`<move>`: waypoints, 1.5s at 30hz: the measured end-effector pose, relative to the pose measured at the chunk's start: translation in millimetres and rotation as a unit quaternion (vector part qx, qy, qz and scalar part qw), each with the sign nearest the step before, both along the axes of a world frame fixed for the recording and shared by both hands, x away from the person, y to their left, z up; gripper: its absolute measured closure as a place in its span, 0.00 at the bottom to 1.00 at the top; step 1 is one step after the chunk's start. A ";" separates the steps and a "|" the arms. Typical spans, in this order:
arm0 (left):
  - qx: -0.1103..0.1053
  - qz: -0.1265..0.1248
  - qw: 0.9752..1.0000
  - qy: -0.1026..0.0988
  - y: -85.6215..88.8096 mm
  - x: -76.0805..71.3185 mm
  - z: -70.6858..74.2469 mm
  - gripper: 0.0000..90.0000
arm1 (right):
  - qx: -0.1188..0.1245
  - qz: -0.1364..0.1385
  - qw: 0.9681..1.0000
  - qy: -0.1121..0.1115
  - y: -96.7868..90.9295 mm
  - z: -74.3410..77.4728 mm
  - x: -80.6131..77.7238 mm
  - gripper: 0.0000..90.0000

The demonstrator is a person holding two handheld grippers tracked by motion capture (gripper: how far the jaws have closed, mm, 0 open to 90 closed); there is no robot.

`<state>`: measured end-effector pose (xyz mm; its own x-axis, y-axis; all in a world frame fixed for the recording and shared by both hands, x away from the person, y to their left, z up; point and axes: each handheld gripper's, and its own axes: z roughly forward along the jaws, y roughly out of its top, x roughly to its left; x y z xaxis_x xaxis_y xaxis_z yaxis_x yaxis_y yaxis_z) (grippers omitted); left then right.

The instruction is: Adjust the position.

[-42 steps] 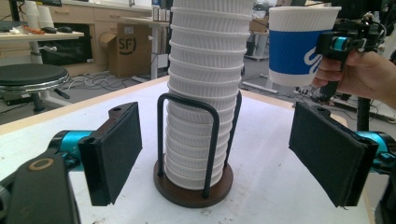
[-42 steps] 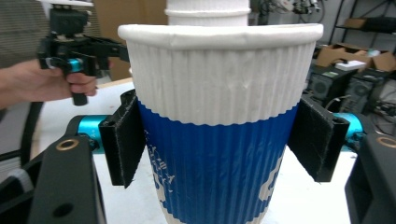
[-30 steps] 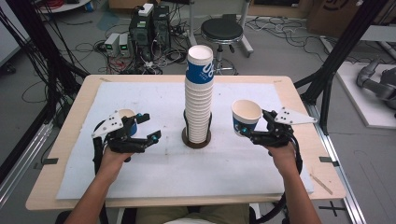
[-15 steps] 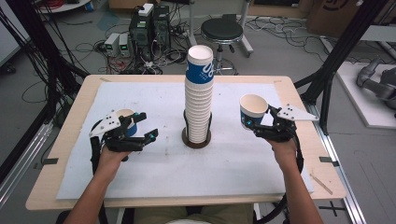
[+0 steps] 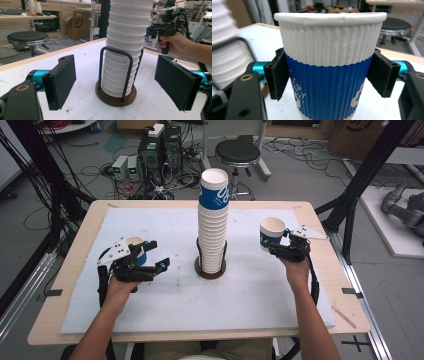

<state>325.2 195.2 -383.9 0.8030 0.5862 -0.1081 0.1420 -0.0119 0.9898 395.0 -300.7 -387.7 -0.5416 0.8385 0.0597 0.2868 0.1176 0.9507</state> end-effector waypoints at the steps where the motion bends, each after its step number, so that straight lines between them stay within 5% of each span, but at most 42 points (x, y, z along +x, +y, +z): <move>1: 0.000 0.001 1.000 0.000 0.0 0.1 -0.1 0.19 | -0.001 -0.004 1.000 0.003 -0.3 -2.9 3.3 0.29; 8: 0.001 0.000 1.000 0.005 -0.5 0.7 -2.4 0.19 | -0.019 -0.039 0.998 0.044 3.0 -28.0 19.4 0.29; 18: 0.001 0.001 1.000 0.008 0.3 1.1 -3.4 0.19 | -0.026 -0.039 0.996 0.074 1.1 -48.7 21.9 0.28; 29: 0.003 0.001 1.000 0.011 -0.7 1.6 -4.4 0.19 | -0.032 -0.029 0.996 0.074 -6.1 -53.0 15.3 0.26; 45: 0.006 -0.002 1.000 0.017 -2.7 2.5 -5.8 0.19 | -0.058 -0.013 0.992 0.113 -14.1 -56.3 5.0 0.22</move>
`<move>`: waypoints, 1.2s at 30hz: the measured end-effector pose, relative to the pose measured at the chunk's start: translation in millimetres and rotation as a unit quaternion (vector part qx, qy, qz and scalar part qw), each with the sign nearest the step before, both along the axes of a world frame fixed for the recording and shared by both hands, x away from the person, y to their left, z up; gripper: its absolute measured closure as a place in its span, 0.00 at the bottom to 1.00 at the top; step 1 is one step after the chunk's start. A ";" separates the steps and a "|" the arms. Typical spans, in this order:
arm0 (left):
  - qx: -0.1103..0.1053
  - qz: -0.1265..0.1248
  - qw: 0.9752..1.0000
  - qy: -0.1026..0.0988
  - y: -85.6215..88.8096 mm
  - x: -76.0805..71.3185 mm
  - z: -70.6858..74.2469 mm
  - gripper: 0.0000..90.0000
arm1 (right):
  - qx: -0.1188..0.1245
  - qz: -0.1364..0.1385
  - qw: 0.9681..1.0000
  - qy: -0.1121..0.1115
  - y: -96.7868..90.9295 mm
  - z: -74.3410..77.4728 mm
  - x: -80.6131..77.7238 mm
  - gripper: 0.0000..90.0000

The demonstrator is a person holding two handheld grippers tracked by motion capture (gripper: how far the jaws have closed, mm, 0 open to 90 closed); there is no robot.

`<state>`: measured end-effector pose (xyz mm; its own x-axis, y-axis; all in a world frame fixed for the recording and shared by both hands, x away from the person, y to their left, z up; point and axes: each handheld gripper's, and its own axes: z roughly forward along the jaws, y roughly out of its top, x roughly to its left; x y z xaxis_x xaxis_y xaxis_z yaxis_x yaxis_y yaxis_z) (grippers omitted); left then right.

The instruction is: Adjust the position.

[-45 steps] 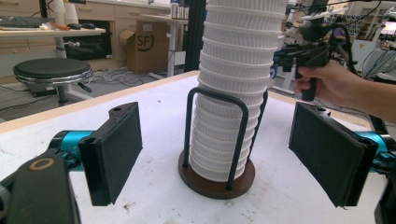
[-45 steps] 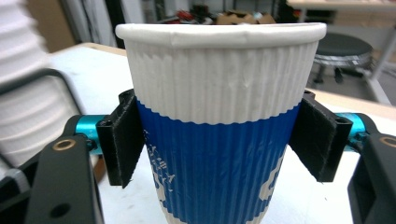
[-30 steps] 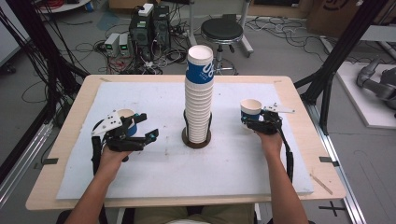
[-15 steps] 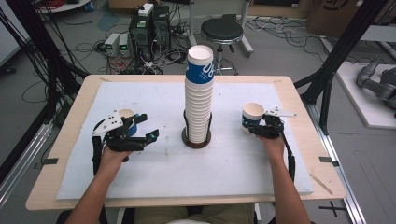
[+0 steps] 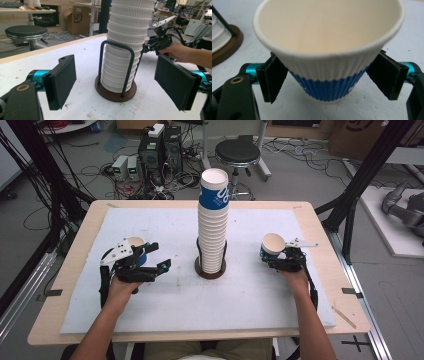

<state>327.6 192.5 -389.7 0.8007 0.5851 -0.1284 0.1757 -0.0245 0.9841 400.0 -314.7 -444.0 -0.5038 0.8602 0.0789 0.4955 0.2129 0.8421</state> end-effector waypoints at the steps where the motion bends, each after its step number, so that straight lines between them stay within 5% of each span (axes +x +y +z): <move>1: 0.000 0.000 1.000 0.000 0.0 0.0 0.1 0.19 | 0.002 0.003 1.000 0.005 -0.5 0.2 -0.8 0.22; 8: -0.002 0.002 1.000 0.000 1.3 -0.3 0.6 0.19 | 0.003 0.008 1.000 0.013 -4.8 12.3 -16.7 0.22; 16: -0.004 0.003 1.000 -0.001 1.5 -0.2 0.8 0.19 | 0.004 0.009 1.000 -0.004 -19.9 22.9 -40.8 0.22; 22: -0.022 0.002 1.000 0.001 3.2 0.7 1.4 0.19 | -0.007 0.030 0.999 -0.033 -19.6 46.3 -69.6 0.22; 25: -0.023 0.003 1.000 -0.004 2.5 -1.1 3.8 0.19 | 0.018 0.060 0.996 -0.068 -12.3 70.8 -86.7 0.22; 36: -0.008 -0.001 1.000 -0.013 0.4 -5.9 8.0 0.19 | 0.031 0.107 0.989 -0.096 3.7 88.0 -95.5 0.22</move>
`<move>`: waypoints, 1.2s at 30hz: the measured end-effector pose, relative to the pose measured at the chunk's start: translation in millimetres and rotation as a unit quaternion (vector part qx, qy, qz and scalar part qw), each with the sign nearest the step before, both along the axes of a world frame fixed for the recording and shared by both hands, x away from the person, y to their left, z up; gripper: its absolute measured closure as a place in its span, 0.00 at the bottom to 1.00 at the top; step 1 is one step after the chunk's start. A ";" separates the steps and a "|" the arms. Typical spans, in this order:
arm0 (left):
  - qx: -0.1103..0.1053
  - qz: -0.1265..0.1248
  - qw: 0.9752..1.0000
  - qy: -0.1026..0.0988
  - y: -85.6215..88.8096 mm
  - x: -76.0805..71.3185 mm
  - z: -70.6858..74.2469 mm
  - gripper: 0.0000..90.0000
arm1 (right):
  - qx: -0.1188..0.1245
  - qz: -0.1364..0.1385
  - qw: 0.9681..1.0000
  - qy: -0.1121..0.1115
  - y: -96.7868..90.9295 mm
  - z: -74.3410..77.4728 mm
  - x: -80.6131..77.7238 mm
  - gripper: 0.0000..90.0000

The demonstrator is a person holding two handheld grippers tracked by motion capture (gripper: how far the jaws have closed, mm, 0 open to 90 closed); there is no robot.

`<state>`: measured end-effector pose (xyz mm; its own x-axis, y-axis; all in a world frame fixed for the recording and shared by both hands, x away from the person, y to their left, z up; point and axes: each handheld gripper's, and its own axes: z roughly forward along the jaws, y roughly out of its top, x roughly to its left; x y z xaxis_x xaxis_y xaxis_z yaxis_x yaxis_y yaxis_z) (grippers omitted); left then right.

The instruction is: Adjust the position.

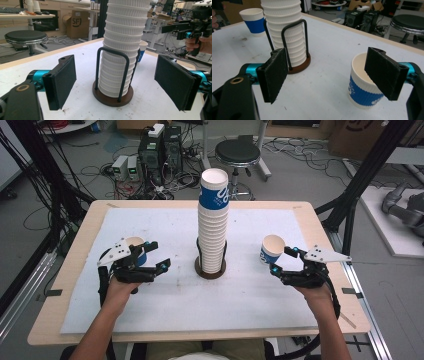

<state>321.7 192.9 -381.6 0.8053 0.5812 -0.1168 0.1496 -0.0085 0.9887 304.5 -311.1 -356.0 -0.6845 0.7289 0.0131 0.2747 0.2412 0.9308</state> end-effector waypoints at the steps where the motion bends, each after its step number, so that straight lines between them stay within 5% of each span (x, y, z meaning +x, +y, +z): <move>1: -0.003 0.001 1.000 0.000 1.6 -1.6 0.7 0.19 | 0.001 0.004 1.000 -0.003 1.8 1.4 -0.3 0.22; 10: -0.003 0.003 1.000 -0.004 3.6 -7.8 1.7 0.19 | 0.003 0.020 1.000 -0.017 13.3 8.0 -3.8 0.22; 36: 0.004 -0.002 1.000 0.007 -0.8 -1.0 -4.7 0.19 | 0.017 0.017 0.999 -0.032 8.2 9.1 -3.8 0.22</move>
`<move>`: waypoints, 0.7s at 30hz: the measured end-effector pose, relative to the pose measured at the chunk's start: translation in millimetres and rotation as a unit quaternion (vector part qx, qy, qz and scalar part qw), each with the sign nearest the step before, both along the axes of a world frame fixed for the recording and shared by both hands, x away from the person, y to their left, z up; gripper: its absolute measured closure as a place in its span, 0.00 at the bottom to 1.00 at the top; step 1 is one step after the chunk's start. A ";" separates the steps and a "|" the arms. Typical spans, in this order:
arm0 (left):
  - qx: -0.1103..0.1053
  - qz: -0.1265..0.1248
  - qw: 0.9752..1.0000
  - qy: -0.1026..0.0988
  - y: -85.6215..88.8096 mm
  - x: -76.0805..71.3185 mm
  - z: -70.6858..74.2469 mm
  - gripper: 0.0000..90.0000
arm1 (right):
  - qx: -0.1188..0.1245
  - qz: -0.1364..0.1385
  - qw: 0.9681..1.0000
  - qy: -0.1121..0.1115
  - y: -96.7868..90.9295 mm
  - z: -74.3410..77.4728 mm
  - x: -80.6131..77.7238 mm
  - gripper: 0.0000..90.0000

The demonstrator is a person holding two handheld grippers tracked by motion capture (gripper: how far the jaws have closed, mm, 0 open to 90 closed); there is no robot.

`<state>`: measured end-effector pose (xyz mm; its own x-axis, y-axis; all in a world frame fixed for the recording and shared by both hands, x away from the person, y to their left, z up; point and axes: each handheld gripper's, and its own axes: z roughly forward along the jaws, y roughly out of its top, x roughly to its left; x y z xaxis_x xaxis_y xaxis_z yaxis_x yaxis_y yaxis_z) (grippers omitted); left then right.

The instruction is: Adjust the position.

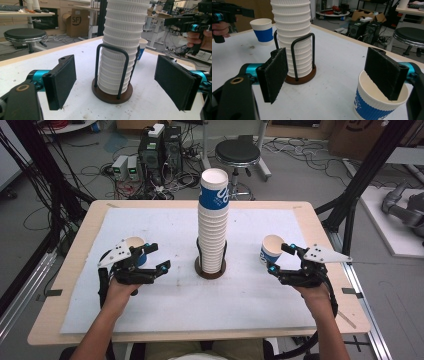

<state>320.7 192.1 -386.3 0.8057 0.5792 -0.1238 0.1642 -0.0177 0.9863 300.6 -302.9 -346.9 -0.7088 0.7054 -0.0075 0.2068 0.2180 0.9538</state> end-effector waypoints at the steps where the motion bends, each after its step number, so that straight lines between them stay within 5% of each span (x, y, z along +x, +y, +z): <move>1: 0.002 0.000 1.000 0.001 -0.3 0.6 -0.8 0.19 | -0.001 -0.001 1.000 0.000 -0.6 0.1 0.1 0.22; 4: 0.014 0.000 1.000 0.017 -2.2 2.7 -5.6 0.19 | 0.002 -0.004 1.000 0.000 -3.2 -0.3 0.8 0.22; 9: 0.067 0.007 0.997 0.044 -10.2 6.5 -17.5 0.19 | 0.004 -0.009 1.000 0.010 -8.5 -4.5 0.5 0.22; 21: 0.043 0.001 0.999 0.020 -12.9 2.9 -12.2 0.19 | 0.000 -0.008 1.000 0.007 -7.8 -3.2 0.4 0.22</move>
<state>323.6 179.2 -398.5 0.7996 0.5913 -0.1055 0.2029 -0.1006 0.9740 301.0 -310.7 -350.1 -0.6977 0.7163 0.0028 0.2237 0.2143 0.9508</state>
